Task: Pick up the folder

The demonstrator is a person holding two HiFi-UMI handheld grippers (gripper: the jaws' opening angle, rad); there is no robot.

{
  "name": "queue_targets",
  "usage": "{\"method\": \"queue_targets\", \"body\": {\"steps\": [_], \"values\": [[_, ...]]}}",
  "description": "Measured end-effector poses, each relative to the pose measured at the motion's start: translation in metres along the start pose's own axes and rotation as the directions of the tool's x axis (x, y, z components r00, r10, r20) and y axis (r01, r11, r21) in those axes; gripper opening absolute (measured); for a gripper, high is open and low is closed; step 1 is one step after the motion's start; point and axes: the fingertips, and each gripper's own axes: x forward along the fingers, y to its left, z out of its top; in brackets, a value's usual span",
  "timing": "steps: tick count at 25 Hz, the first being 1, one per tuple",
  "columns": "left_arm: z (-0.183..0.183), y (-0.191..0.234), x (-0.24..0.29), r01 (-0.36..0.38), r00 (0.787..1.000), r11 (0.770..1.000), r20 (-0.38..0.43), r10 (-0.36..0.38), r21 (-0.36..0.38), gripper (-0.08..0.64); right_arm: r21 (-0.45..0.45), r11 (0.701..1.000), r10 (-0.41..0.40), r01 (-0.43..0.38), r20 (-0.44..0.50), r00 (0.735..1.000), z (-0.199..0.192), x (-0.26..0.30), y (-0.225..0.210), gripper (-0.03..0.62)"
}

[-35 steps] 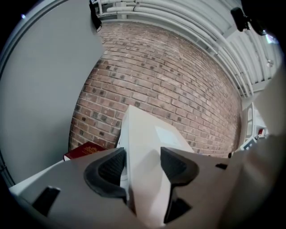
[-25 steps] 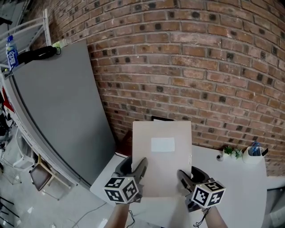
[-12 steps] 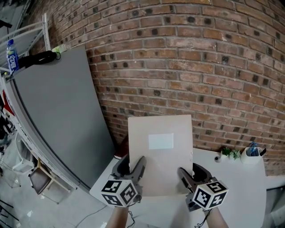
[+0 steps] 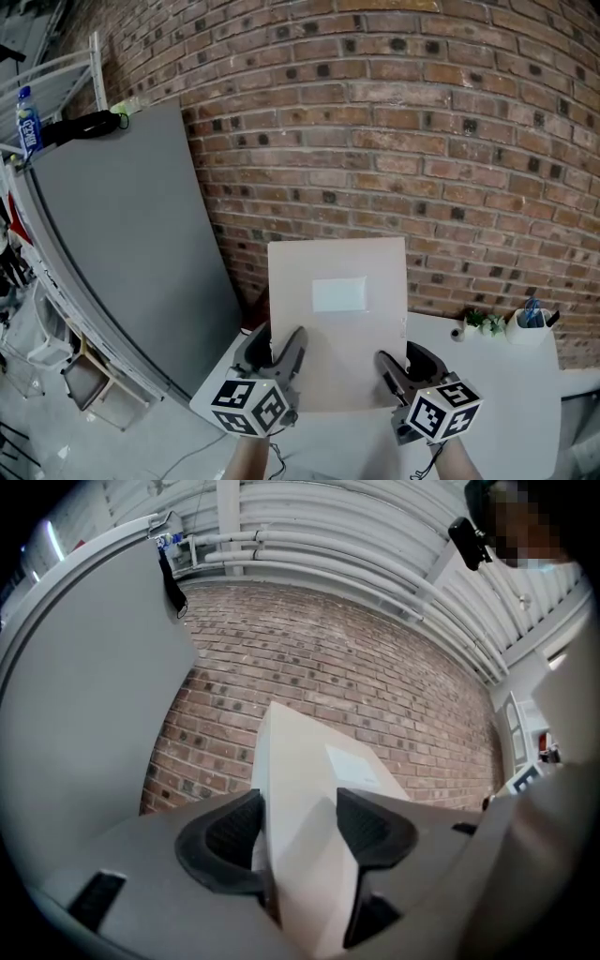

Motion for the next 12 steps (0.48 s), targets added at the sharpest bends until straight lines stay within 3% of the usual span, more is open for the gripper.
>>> {"method": "queue_targets", "body": {"steps": [12], "values": [[0.0068, -0.0032, -0.0049, 0.0, 1.0, 1.0, 0.017, -0.001, 0.019, 0.249, 0.005, 1.0, 0.004, -0.004, 0.02, 1.0, 0.0042, -0.0035, 0.0035, 0.229]]}}
